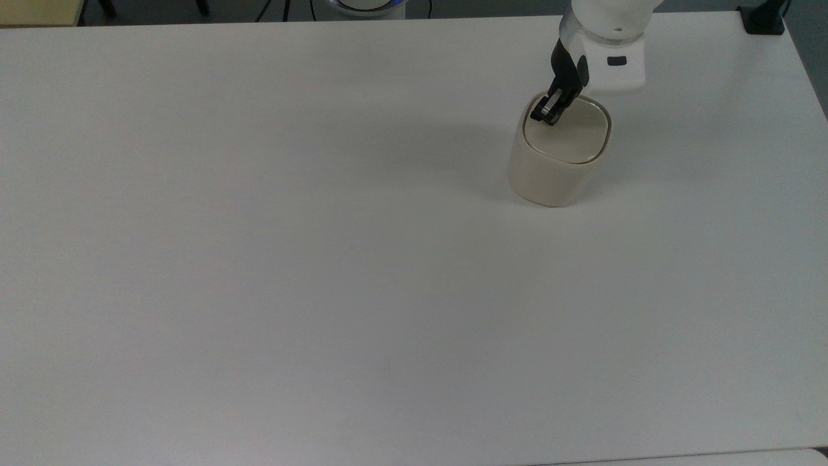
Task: Open the trash bin
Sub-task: 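Push the lid edge to flip the lid open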
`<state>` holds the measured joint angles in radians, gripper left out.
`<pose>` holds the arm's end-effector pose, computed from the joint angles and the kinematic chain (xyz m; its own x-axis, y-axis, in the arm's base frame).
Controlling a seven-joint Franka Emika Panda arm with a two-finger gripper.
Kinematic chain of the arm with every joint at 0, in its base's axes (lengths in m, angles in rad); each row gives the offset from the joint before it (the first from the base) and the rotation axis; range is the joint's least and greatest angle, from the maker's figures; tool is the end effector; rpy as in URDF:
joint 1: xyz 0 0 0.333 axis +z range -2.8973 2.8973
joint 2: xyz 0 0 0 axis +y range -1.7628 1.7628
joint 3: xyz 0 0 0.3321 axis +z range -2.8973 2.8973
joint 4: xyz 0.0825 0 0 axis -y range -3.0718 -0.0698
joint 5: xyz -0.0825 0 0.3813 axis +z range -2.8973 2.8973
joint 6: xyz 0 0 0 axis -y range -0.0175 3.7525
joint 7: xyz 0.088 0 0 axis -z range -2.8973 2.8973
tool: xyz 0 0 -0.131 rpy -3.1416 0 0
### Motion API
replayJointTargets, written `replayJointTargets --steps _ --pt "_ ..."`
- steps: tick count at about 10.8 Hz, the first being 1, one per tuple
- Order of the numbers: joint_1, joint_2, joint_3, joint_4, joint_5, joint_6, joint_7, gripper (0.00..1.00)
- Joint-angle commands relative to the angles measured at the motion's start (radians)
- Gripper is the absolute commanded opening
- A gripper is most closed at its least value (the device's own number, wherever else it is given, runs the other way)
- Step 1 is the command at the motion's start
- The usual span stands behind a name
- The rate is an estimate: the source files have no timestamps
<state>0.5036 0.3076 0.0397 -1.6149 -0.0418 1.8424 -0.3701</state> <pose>0.5537 0.3266 0.4332 0.5997 0.7958 -0.0843 0.7984 -0.6021 -0.0035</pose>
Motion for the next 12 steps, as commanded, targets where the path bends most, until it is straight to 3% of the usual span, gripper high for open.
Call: replayJointTargets --steps 1,6,9,12 --pt "0.015 -0.019 -0.011 -0.019 -0.01 0.032 -0.013 0.0" --pt "-0.032 -0.165 -0.02 0.0 -0.004 -0.071 0.029 0.0" --pt "-0.124 -0.211 -0.026 0.001 -0.01 -0.094 0.172 0.0" --pt "-0.27 -0.26 -0.032 0.007 -0.01 -0.126 0.312 0.0"
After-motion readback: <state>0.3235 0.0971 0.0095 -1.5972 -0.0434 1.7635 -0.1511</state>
